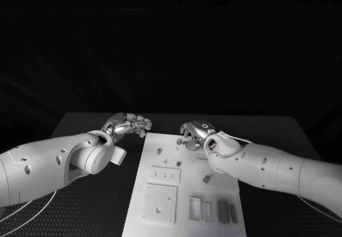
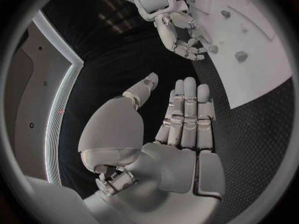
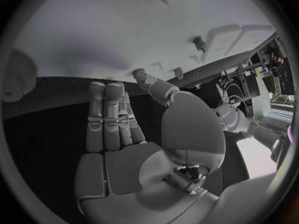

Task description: Assemble the parts on the task board

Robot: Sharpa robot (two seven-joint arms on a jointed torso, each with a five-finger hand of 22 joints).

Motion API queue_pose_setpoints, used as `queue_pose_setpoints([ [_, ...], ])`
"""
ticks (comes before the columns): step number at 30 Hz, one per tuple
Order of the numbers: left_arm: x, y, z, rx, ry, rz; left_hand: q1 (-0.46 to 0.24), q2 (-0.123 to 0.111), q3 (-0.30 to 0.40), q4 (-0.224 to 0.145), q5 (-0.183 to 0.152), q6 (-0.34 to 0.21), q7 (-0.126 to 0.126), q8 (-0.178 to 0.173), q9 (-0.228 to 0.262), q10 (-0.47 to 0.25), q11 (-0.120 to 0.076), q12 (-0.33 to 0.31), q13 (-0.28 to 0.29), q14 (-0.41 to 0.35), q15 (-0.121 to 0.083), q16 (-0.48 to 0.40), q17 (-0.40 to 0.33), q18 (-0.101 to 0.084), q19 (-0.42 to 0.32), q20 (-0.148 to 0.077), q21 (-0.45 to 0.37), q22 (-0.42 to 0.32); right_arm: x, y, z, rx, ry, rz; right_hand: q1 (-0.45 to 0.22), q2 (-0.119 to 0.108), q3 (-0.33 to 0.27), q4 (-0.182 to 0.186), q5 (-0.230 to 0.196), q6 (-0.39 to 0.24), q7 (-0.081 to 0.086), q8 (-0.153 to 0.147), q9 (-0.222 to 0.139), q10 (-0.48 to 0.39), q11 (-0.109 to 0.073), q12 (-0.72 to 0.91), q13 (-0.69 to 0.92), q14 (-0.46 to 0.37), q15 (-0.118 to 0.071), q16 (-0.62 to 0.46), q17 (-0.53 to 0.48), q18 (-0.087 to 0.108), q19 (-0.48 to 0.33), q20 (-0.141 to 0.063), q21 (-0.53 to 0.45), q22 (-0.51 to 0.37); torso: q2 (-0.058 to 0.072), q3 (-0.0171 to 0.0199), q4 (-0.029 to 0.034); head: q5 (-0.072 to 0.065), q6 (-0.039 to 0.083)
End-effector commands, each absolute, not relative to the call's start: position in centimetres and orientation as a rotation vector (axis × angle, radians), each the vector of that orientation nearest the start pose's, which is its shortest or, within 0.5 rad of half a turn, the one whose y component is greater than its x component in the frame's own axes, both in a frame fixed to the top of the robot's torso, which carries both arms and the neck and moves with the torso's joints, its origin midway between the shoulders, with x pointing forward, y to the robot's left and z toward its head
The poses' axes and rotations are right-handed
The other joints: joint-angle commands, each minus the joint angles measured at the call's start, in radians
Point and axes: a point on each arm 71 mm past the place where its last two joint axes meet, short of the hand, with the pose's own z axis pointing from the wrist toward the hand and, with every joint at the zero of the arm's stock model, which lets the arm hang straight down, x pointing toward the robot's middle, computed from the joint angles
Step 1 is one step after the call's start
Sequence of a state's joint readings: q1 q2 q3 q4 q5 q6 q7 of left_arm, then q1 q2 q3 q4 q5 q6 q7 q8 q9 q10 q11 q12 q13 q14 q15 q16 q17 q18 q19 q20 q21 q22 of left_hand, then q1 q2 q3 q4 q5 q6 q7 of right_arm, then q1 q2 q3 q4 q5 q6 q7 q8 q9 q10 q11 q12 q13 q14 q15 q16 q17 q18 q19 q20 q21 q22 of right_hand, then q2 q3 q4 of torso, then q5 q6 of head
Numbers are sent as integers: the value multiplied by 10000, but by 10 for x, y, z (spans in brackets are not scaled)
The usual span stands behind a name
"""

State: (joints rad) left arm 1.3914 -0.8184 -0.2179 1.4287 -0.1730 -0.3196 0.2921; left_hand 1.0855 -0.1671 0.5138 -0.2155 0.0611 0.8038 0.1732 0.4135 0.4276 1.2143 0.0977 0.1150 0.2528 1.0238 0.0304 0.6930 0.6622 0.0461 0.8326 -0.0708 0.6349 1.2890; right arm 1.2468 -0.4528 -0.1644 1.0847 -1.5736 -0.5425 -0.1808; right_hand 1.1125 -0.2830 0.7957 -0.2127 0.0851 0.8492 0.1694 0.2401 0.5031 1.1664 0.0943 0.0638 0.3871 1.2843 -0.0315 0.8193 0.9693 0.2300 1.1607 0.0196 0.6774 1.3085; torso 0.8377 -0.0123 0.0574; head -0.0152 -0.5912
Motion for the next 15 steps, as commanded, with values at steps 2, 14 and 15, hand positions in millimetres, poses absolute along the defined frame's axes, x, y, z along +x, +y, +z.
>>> queue_pose_setpoints([
  [2, 517, 228, -154, -8489, 15448, -13231, -22, -43, 60, -8, -58, -71, 17, -72, 14, -47, 16, -50, 15, -69, -31, 5, -16, 171, -79, -7, 55, -13, 547, -132, -196, -1903, 14124, 5090, 40, -74, -77, 26, 85, -25, -19, -38, -18, -17, -46, 18, -51, 25, 80, 62, -15, 318, -11, -38, 24, 171, -5, 7, -5, -24, 36],
  [14, 520, 231, -154, -8472, 15375, -13192, -32, -17, 59, 5, -59, -58, 3, -93, 52, 133, -29, 12, 88, -77, -27, 6, -26, 167, -93, -2, 61, -21, 544, -193, -146, -849, 14329, 6192, -76, -89, -407, 90, 223, 211, -26, 137, -44, 655, -215, 316, 19, 74, -66, 379, 4, 318, -15, -62, 271, 250, -118, -6, -145, -182, 273],
  [15, 520, 231, -154, -8470, 15367, -13189, -35, -18, 57, 6, -58, -55, 5, -98, 59, 156, -34, 18, 99, -78, -27, 7, -27, 168, -93, -3, 64, -22, 545, -200, -145, -845, 14495, 6140, -150, -82, -533, 71, 313, 214, -75, 145, -43, 805, -268, 420, 93, 33, -107, 402, 18, 315, -43, -55, 298, 256, -141, -8, -174, -198, 284],
])
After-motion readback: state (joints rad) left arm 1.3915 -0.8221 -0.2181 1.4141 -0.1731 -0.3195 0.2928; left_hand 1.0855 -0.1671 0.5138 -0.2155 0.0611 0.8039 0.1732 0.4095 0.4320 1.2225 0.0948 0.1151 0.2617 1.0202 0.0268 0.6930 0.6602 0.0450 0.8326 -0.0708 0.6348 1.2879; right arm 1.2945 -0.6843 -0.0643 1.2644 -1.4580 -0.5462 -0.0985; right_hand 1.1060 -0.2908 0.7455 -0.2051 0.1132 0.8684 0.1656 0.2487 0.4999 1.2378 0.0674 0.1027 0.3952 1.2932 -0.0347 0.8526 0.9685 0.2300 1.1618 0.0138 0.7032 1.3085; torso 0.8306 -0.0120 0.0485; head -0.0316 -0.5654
